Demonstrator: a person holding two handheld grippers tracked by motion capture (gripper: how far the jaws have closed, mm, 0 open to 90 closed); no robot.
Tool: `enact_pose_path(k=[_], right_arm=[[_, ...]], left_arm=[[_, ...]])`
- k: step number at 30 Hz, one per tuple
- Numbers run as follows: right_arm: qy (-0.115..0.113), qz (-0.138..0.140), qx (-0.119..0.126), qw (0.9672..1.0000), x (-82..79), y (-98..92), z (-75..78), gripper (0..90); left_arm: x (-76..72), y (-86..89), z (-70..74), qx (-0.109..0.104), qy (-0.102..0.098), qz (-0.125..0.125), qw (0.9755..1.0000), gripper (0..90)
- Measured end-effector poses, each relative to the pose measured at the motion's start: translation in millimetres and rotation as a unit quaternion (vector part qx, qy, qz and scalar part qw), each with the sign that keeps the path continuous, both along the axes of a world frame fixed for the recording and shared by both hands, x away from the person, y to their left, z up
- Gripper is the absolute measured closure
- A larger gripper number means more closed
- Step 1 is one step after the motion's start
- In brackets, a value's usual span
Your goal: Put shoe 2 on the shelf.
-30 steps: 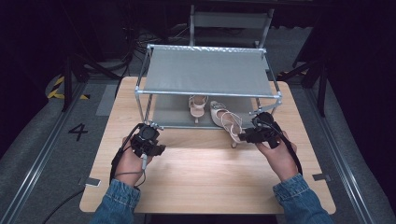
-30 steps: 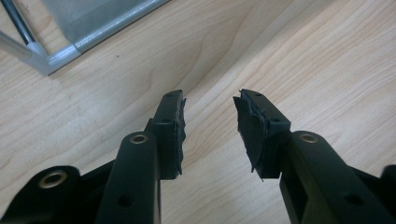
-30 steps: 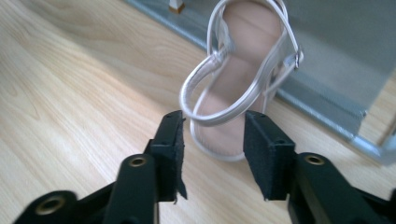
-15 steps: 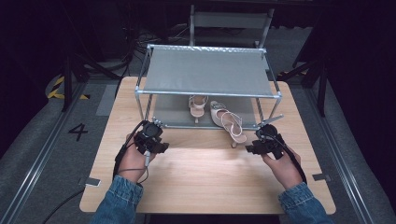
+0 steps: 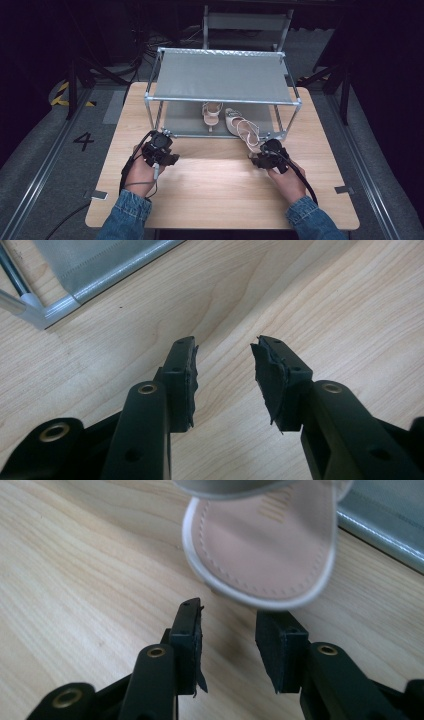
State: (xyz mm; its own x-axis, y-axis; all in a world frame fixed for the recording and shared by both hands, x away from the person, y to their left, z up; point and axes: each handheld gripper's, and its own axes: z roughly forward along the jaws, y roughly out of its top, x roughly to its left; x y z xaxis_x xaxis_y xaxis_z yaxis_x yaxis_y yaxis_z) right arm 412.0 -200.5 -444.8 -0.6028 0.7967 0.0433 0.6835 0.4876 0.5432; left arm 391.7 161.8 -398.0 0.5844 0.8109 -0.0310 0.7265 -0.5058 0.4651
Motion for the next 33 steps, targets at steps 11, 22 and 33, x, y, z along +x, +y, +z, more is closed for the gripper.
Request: enact_pose_path(k=[11, 22, 33], right_arm=[[-0.042, -0.005, 0.006, 0.9991, 7.5, 16.6, 2.7, 79.9], [-0.036, -0.007, 0.022, 0.9991, 31.9, 30.6, 10.1, 80.1], [-0.031, -0.014, 0.002, 0.9994, 69.1, 44.6, 12.3, 80.2]], left_arm=[[-9.1, 14.5, -1.1, -0.001, 0.001, 0.021, 0.9998, 60.0], [-16.5, 27.1, -1.1, 0.0, -0.002, 0.031, 0.9995, 60.4], [-23.3, 35.9, -5.0, 0.002, 0.002, 0.047, 0.9989, 60.4]])
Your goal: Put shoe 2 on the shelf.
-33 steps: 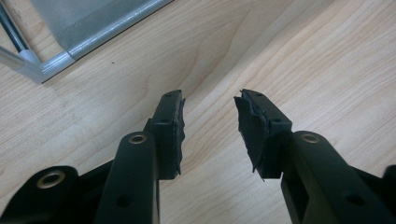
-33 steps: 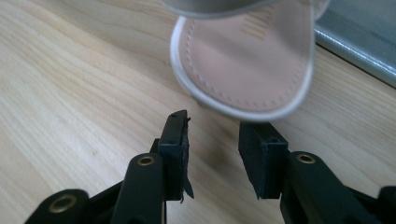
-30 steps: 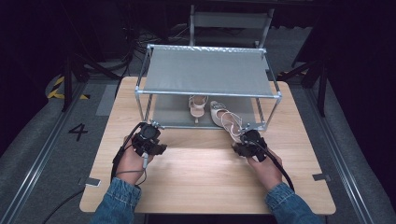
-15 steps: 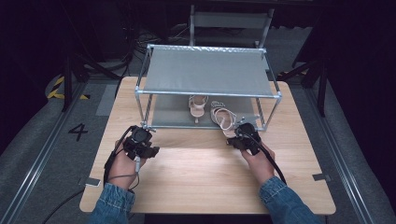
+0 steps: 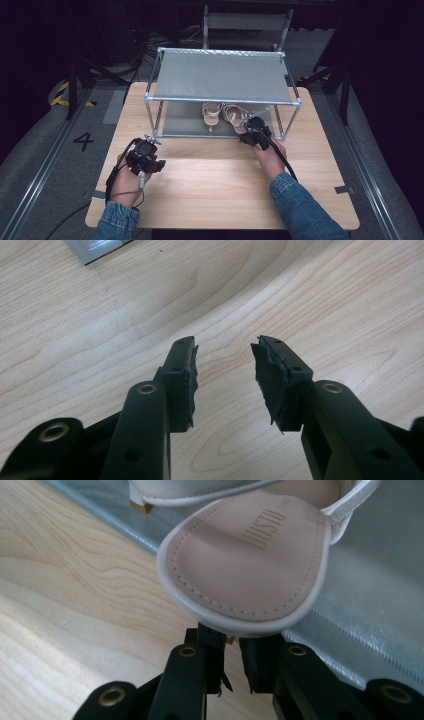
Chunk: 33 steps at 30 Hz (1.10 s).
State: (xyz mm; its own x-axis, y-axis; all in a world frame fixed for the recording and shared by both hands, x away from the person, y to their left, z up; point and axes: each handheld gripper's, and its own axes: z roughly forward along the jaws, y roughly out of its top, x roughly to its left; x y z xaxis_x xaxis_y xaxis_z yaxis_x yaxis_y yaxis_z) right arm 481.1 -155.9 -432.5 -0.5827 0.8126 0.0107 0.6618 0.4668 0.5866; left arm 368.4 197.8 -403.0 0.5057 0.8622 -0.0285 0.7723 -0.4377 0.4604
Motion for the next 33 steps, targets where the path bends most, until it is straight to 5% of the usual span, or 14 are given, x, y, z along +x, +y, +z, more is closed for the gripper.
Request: enact_pose_path(k=[16, 33], right_arm=[[0.001, 0.008, 0.012, 0.9999, 25.3, 25.7, -4.6, 80.0], [-0.028, -0.007, 0.029, 0.9992, 37.6, 44.4, -20.3, 79.4]], left_arm=[[-4.1, 4.7, -2.1, 0.0, 0.004, 0.004, 1.0, 60.5], [-2.7, 6.4, -5.3, -0.002, 0.009, 0.005, 0.9999, 60.6]])
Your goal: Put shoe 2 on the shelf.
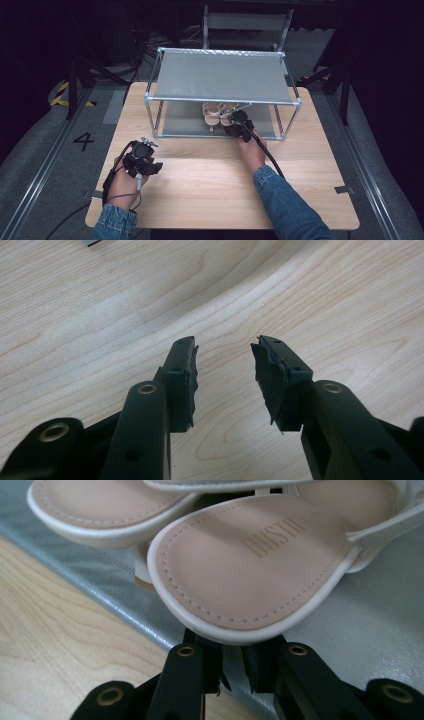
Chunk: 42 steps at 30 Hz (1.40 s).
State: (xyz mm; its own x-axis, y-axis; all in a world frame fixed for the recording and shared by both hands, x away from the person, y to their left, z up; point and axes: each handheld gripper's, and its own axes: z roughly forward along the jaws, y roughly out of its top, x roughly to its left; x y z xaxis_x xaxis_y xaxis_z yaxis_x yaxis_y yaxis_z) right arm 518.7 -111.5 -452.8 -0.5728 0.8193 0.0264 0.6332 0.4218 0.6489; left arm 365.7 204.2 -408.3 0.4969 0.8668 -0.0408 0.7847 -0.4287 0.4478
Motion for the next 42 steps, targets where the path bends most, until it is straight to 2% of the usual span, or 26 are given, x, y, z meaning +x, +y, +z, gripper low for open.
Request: enact_pose_path(k=[8, 13, 15, 20, 21, 23, 27, 29, 33, 36, 39, 42], right_arm=[[-0.001, -0.003, 0.0, 1.0, 1.5, 1.7, -2.7, 77.6], [0.0, -0.007, 0.009, 0.9999, -6.7, 0.0, 3.8, 61.7], [-0.01, -0.007, 0.001, 0.9999, -11.3, -3.7, 8.0, 59.9], [-0.012, -0.002, 0.007, 0.9999, -23.7, -13.5, 18.1, 58.1], [-0.014, 0.001, 0.01, 0.9999, -31.7, -19.0, 24.5, 57.9], [-0.012, 0.0, 0.012, 0.9999, -34.5, -21.1, 26.8, 58.0], [-0.007, 0.004, 0.023, 0.9997, -52.1, -40.3, 42.9, 58.0], [-0.008, 0.004, 0.026, 0.9996, -54.7, -43.6, 45.1, 58.0], [-0.005, 0.007, 0.037, 0.9993, -72.0, -69.1, 58.5, 57.7], [-0.006, 0.009, 0.042, 0.9991, -77.8, -78.4, 62.1, 57.7], [-0.002, 0.008, 0.046, 0.9989, -85.4, -90.0, 66.1, 57.3], [0.006, 0.012, 0.052, 0.9985, -92.3, -103.5, 69.2, 55.6]], left_arm=[[3.9, -4.4, -0.6, -0.001, 0.001, -0.004, 1.0, 60.5], [8.6, -7.6, 0.6, -0.002, 0.0, -0.012, 0.9999, 60.5], [10.2, -9.1, 0.8, 0.0, -0.001, -0.015, 0.9999, 60.5], [14.0, -14.0, 0.8, -0.002, 0.003, -0.02, 0.9998, 60.5], [15.5, -16.5, 1.3, -0.001, 0.0, -0.024, 0.9997, 60.5], [15.4, -17.9, 1.4, -0.003, 0.002, -0.023, 0.9997, 60.5], [16.7, -20.8, 1.5, -0.003, 0.001, -0.028, 0.9996, 60.4], [16.6, -21.0, 1.4, -0.001, 0.002, -0.03, 0.9996, 60.4], [15.8, -20.0, 0.1, -0.001, 0.003, -0.026, 0.9996, 60.2], [13.9, -19.6, 0.9, 0.002, 0.001, -0.025, 0.9997, 60.0], [12.8, -18.1, 1.3, -0.003, 0.002, -0.022, 0.9998, 59.5], [13.7, -14.7, 0.3, 0.0, 0.004, -0.024, 0.9997, 58.4]])
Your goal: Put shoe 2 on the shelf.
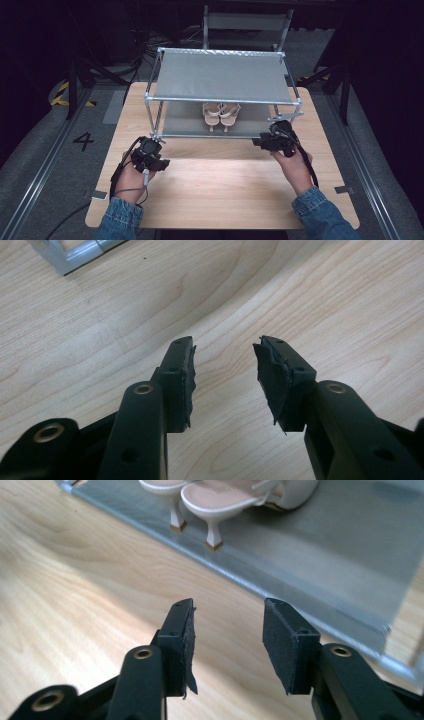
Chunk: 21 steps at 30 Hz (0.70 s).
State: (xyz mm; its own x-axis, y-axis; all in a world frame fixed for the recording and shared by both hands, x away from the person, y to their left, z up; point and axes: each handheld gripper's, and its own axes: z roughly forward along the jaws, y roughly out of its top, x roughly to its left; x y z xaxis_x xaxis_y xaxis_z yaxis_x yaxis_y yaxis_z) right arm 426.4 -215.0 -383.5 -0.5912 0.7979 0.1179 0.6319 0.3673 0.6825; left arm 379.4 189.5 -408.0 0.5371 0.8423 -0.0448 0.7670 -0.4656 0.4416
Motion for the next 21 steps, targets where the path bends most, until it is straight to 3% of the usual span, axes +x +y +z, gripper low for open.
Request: enact_pose_path(k=[11, 16, 21], right_arm=[[0.024, -0.01, -0.014, 0.9996, -18.7, -40.0, -4.6, 52.9], [0.051, -0.009, -0.023, 0.9984, -21.0, -55.3, -13.8, 53.1], [0.062, -0.012, -0.049, 0.9968, -21.9, -65.7, -22.3, 53.1]], left_arm=[[1.7, 15.6, -5.3, 0.0, 0.009, 0.015, 0.9998, 57.4], [2.7, 20.9, -6.2, 0.019, 0.005, -0.013, 0.9997, 53.9], [4.7, 32.4, -7.6, 0.019, 0.022, -0.011, 0.9995, 52.6]])
